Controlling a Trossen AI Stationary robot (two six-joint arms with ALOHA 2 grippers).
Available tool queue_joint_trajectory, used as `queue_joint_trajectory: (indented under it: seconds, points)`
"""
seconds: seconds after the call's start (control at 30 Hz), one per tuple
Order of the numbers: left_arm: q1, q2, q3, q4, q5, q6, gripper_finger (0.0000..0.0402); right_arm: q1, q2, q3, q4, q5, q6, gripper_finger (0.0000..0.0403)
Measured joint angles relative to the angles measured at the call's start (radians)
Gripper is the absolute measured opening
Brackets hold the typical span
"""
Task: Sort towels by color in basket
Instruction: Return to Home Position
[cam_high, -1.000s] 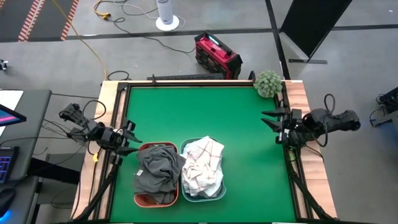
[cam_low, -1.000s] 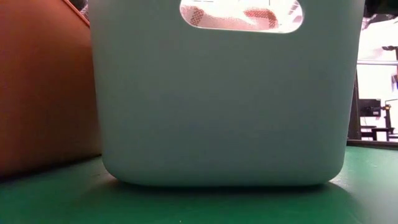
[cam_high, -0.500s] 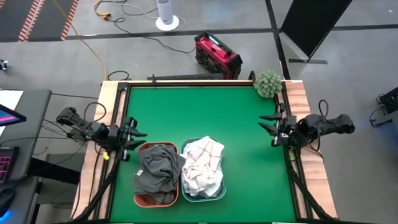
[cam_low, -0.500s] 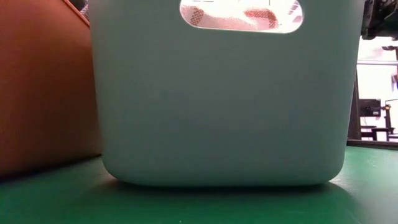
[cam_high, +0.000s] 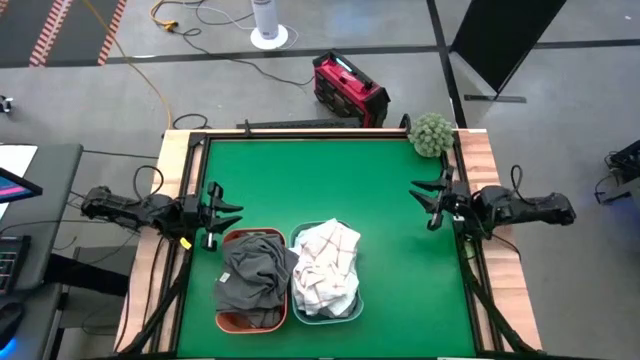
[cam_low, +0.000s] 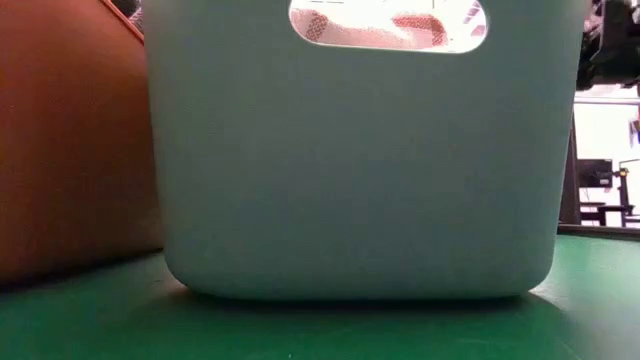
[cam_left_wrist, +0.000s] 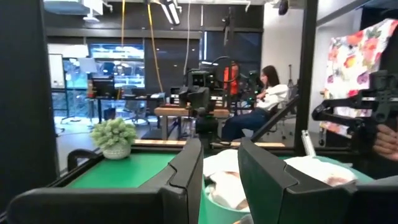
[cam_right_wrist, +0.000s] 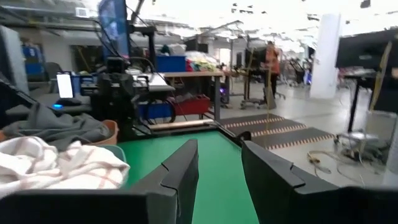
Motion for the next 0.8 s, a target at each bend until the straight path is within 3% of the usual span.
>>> queue_joint_trajectory:
  seconds: [0.2, 0.37, 0.53, 0.8]
  points:
    - [0.102, 0.0, -0.001, -0.029, 0.07, -0.015, 0.0093, -0.06, 0.0, -0.035, -0.004, -0.005, 0.071, 0.0154]
    - [0.182, 0.0, -0.002, -0.049, 0.15, -0.045, 0.0093, -0.1, 0.0, -0.038, 0.001, -0.113, 0.114, 0.0154]
    - [0.202, 0.001, -0.002, -0.198, 0.152, -0.061, 0.0093, -0.105, 0.0, -0.038, -0.064, -0.134, 0.166, 0.0154]
    - [0.202, 0.0, -0.002, -0.2, 0.147, -0.06, 0.0093, -0.105, 0.0, -0.038, -0.173, -0.134, 0.239, 0.0154]
